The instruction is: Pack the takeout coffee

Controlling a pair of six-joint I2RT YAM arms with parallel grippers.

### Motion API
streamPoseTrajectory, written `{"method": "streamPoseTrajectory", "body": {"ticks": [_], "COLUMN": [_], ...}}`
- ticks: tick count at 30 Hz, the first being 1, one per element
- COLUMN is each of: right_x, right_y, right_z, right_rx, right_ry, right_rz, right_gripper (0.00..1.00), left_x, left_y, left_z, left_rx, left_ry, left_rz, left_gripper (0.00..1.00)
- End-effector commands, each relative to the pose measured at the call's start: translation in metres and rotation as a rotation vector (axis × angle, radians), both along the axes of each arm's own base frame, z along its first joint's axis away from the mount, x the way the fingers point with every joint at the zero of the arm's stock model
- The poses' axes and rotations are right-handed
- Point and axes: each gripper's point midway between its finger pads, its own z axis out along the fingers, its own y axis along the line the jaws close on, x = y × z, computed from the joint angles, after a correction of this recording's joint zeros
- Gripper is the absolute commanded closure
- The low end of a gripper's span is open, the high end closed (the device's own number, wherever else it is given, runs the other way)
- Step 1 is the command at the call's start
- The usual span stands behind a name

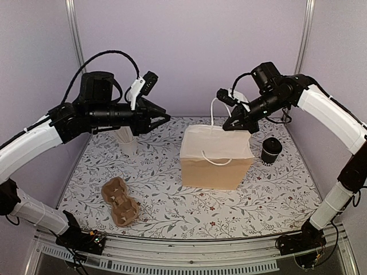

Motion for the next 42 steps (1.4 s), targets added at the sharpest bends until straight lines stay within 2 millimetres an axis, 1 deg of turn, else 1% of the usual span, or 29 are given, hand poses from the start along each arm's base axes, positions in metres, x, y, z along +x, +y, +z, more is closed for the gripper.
{"method": "streamPoseTrajectory", "body": {"ticks": [1,3,5,7,8,9,10,12,13,15,16,18,22,27,30,34,39,42], "right_x": [0.006,0.006,0.008,0.009,0.009,0.009,0.009,0.009,0.009,0.007,0.007,0.007,0.007,0.009,0.010,0.012,0.014,0.015], "right_y": [-0.002,-0.004,-0.005,-0.005,-0.006,-0.006,-0.006,-0.006,-0.006,-0.005,-0.004,-0.004,-0.005,-0.006,-0.007,-0.007,-0.008,-0.009], "right_z": [-0.006,-0.005,-0.007,-0.008,-0.008,-0.009,-0.010,-0.010,-0.011,-0.012,-0.013,-0.014,-0.012,-0.013,-0.016,-0.017,-0.020,-0.020], "right_rx": [-0.027,-0.031,-0.038,-0.043,-0.044,-0.045,-0.044,-0.044,-0.043,-0.040,-0.040,-0.043,-0.040,-0.050,-0.059,-0.065,-0.076,-0.080], "right_ry": [-0.018,-0.026,-0.030,-0.035,-0.036,-0.036,-0.036,-0.036,-0.033,-0.021,-0.017,-0.012,-0.018,-0.026,-0.024,-0.027,-0.029,-0.032], "right_rz": [-0.028,-0.033,-0.040,-0.048,-0.050,-0.051,-0.051,-0.050,-0.049,-0.042,-0.040,-0.040,-0.041,-0.050,-0.055,-0.061,-0.069,-0.074], "right_gripper": [1.00,1.00,1.00,1.00,1.00,1.00,1.00,1.00,1.00,1.00,1.00,1.00,1.00,1.00,1.00,1.00,1.00,1.00], "left_x": [0.008,0.020,0.015,0.002,-0.006,-0.014,-0.023,-0.033,-0.037,-0.037,-0.036,-0.028,-0.009,0.015,0.025,0.037,0.048,0.045], "left_y": [0.032,0.059,0.083,0.111,0.120,0.124,0.131,0.144,0.149,0.161,0.167,0.177,0.185,0.179,0.162,0.137,0.092,0.074], "left_z": [-0.061,-0.093,-0.127,-0.160,-0.174,-0.186,-0.205,-0.227,-0.237,-0.249,-0.254,-0.260,-0.274,-0.288,-0.294,-0.297,-0.286,-0.284], "left_rx": [0.137,0.185,0.211,0.212,0.195,0.172,0.168,0.140,0.122,0.090,0.076,0.037,-0.001,-0.005,0.009,0.022,0.055,0.090], "left_ry": [0.192,0.336,0.494,0.654,0.724,0.782,0.836,0.905,0.939,0.966,0.971,0.974,1.004,1.009,1.044,1.071,1.010,1.001], "left_rz": [0.214,0.428,0.588,0.771,0.826,0.855,0.886,0.954,0.985,1.035,1.066,1.106,1.119,1.087,1.021,0.926,0.777,0.721], "left_gripper": [0.58,0.57,0.58,0.57,0.56,0.56,0.56,0.54,0.50,0.47,0.42,0.36,0.34,0.32,0.33,0.35,0.36,0.38]}}
